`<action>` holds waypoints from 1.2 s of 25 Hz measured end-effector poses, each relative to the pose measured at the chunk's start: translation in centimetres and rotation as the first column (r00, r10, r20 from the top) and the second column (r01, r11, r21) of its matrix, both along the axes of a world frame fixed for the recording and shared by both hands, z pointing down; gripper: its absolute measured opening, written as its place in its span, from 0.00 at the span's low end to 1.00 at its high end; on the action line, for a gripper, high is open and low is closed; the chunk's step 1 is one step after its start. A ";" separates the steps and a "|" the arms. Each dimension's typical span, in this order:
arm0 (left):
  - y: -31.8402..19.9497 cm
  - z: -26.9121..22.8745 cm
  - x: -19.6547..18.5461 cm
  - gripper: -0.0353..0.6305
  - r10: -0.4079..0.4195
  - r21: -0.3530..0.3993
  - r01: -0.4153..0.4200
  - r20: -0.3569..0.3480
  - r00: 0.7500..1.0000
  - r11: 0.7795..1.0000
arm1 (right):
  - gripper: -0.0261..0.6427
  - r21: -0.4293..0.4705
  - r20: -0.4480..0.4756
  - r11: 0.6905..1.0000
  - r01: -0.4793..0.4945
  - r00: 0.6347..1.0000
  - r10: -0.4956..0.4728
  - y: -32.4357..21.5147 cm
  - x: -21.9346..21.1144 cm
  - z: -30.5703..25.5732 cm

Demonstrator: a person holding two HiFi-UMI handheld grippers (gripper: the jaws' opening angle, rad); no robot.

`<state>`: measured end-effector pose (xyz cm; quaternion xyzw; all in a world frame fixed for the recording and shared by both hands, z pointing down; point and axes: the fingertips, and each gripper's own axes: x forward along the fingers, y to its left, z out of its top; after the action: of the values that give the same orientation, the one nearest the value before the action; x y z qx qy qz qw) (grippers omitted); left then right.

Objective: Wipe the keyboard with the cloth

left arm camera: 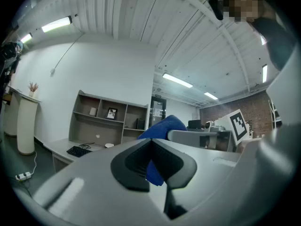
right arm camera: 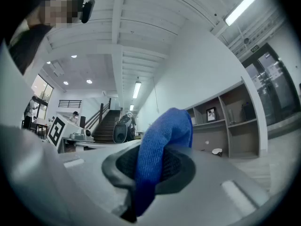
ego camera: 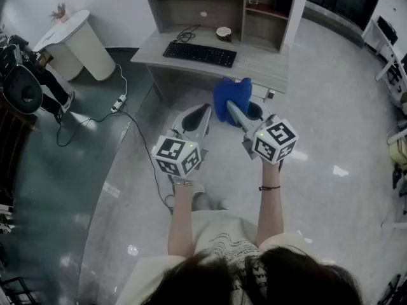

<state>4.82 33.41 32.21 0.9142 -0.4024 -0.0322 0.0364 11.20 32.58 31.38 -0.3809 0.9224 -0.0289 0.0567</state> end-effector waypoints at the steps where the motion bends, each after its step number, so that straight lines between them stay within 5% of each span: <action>1: 0.1 0.0 0.1 0.06 0.004 -0.001 -0.004 0.001 1.000 1.000 | 0.13 0.000 0.000 1.000 0.000 1.000 0.000 0.0 0.0 0.0; 19: 0.1 1.1 0.9 0.06 -0.002 -0.034 0.001 -0.014 1.000 0.999 | 0.13 -0.035 0.006 0.999 -0.015 1.000 0.015 -0.3 1.5 0.9; 30: -4.1 1.6 -0.7 0.06 -0.033 -0.065 0.032 -0.016 0.999 0.997 | 0.13 -0.074 0.027 0.997 -0.011 1.000 0.013 -4.8 1.1 1.9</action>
<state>4.15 29.34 33.78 0.9055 -0.4179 -0.0275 0.0687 12.28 27.74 33.26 -0.3877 0.9176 -0.0680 0.0553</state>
